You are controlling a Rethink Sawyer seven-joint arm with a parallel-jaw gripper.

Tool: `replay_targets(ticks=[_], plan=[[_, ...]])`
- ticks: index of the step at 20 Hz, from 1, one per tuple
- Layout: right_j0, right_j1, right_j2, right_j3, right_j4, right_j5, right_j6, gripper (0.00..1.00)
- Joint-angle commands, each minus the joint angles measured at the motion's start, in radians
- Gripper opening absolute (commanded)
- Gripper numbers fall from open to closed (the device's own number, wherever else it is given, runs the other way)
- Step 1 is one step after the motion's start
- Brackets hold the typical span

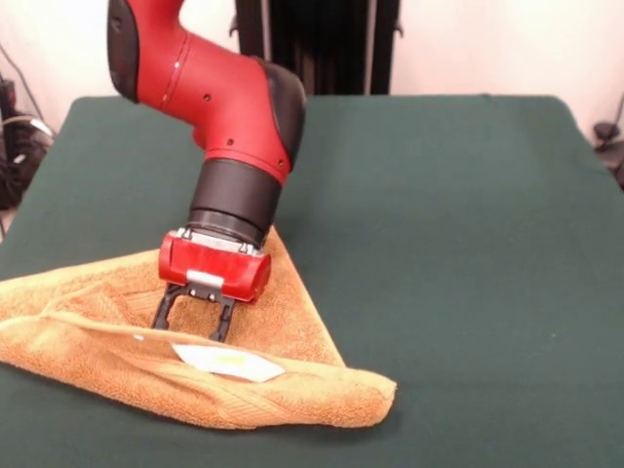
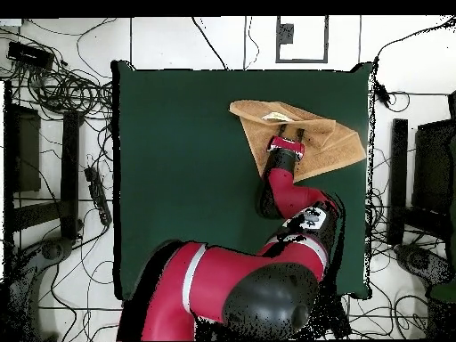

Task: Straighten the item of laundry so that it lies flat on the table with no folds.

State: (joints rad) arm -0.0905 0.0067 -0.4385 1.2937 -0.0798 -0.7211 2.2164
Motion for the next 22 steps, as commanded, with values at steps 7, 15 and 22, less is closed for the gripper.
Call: replay_targets(ticks=[7,15,22], plan=[[0.123,0.116,0.000,-0.026,0.370,-0.299,-0.077,1.00],[0.113,0.169,-0.010,-0.085,0.405,-0.329,-0.061,1.00],[0.051,0.139,0.085,-0.138,0.119,0.109,0.087,1.00]])
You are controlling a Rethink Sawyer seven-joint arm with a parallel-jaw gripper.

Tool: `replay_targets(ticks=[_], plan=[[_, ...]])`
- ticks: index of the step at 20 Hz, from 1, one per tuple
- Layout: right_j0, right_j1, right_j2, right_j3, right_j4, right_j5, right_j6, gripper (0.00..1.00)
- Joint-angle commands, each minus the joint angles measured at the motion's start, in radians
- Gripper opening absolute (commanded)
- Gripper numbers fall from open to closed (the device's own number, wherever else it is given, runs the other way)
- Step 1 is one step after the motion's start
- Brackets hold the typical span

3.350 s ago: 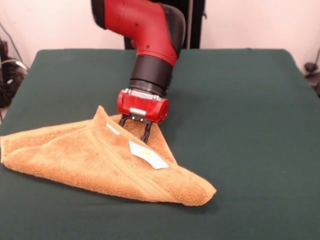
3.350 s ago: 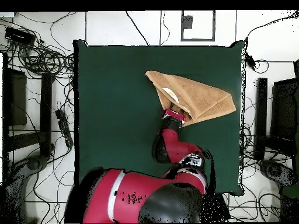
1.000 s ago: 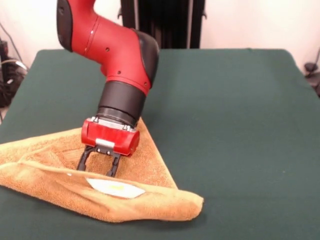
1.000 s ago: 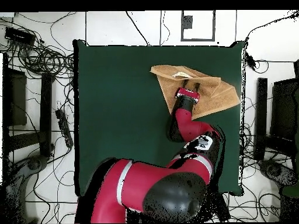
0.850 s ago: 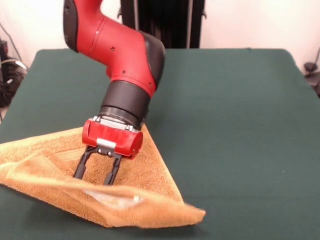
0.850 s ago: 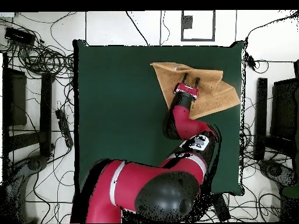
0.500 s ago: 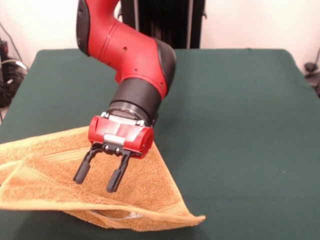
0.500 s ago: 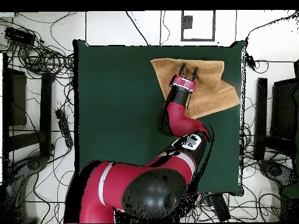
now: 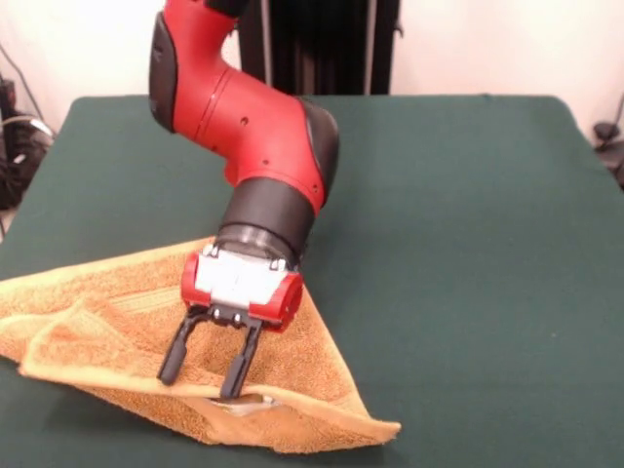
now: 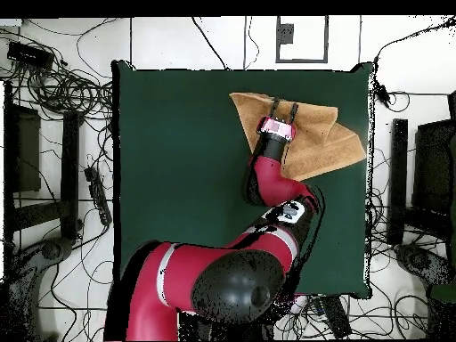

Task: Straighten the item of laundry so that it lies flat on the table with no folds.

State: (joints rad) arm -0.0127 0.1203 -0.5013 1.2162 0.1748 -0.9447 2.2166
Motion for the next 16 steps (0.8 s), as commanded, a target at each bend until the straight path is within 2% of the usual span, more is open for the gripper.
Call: replay_targets(ticks=[1,3,6,10,13,16], plan=[[-0.026,0.011,0.151,-0.048,-0.146,0.387,0.077,1.00],[-0.041,-0.019,0.180,-0.041,-0.213,0.506,0.074,1.00],[-0.060,-0.073,0.225,-0.020,-0.318,0.604,0.075,1.00],[-0.049,-0.102,0.222,0.017,-0.330,0.581,0.099,1.00],[0.012,-0.070,0.121,0.031,-0.203,0.455,0.088,1.00],[0.034,-0.065,0.080,0.039,-0.157,0.394,0.072,1.00]])
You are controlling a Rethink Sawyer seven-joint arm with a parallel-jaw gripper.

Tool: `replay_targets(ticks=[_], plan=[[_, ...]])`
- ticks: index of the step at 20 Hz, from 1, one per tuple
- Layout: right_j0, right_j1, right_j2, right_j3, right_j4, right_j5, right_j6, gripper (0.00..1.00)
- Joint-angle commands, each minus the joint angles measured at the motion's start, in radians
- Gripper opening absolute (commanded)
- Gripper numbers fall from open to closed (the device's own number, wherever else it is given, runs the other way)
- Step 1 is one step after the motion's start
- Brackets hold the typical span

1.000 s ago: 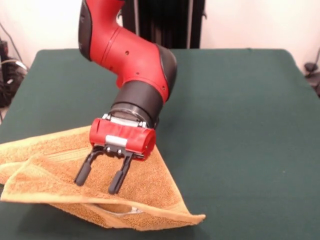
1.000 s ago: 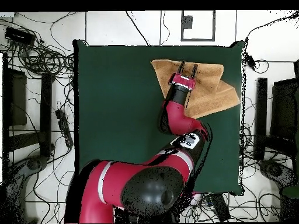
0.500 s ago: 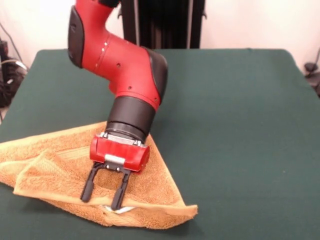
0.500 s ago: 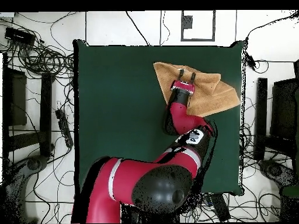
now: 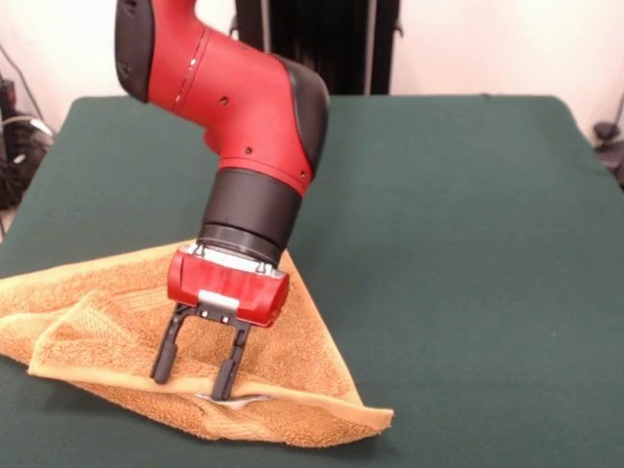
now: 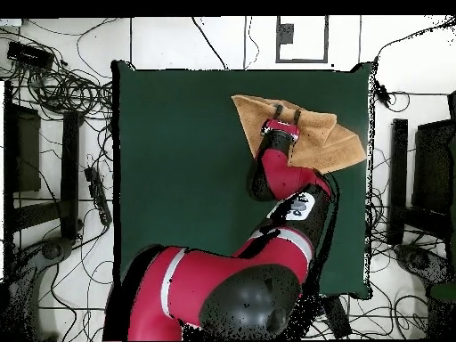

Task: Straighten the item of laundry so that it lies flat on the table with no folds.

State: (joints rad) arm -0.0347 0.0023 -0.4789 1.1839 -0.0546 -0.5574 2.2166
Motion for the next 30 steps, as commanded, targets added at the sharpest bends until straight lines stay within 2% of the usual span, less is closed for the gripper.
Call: replay_targets(ticks=[1,5,12,16,20,30], plan=[[0.062,0.045,0.048,0.080,0.081,-0.031,0.071,1.00],[0.089,0.009,0.013,0.117,0.111,-0.125,0.069,1.00],[0.129,-0.035,-0.011,0.175,0.139,-0.173,0.081,1.00],[0.103,-0.036,0.037,0.166,0.066,-0.080,0.107,1.00],[0.030,-0.049,0.162,0.152,-0.085,0.136,0.124,1.00],[-0.059,-0.027,0.307,0.130,-0.180,0.371,0.067,1.00]])
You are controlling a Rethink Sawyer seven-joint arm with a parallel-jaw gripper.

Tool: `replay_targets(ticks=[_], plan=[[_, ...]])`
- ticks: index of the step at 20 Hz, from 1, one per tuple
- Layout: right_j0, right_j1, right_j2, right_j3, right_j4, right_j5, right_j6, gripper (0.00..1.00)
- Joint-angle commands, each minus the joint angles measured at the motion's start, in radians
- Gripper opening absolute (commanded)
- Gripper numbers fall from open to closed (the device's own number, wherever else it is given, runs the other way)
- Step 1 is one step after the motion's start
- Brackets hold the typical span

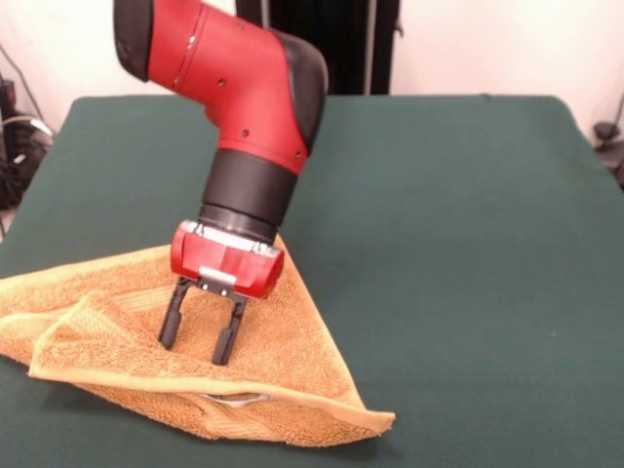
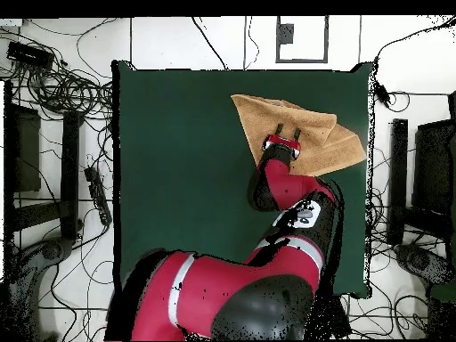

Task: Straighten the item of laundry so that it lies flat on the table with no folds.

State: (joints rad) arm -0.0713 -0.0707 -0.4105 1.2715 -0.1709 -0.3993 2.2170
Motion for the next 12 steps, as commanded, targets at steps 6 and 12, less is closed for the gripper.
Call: replay_targets(ticks=[6,12], plan=[[-0.045,0.053,0.279,0.044,-0.077,0.258,0.053,1.00],[0.075,0.112,0.098,0.041,0.098,0.045,0.104,1.00]])
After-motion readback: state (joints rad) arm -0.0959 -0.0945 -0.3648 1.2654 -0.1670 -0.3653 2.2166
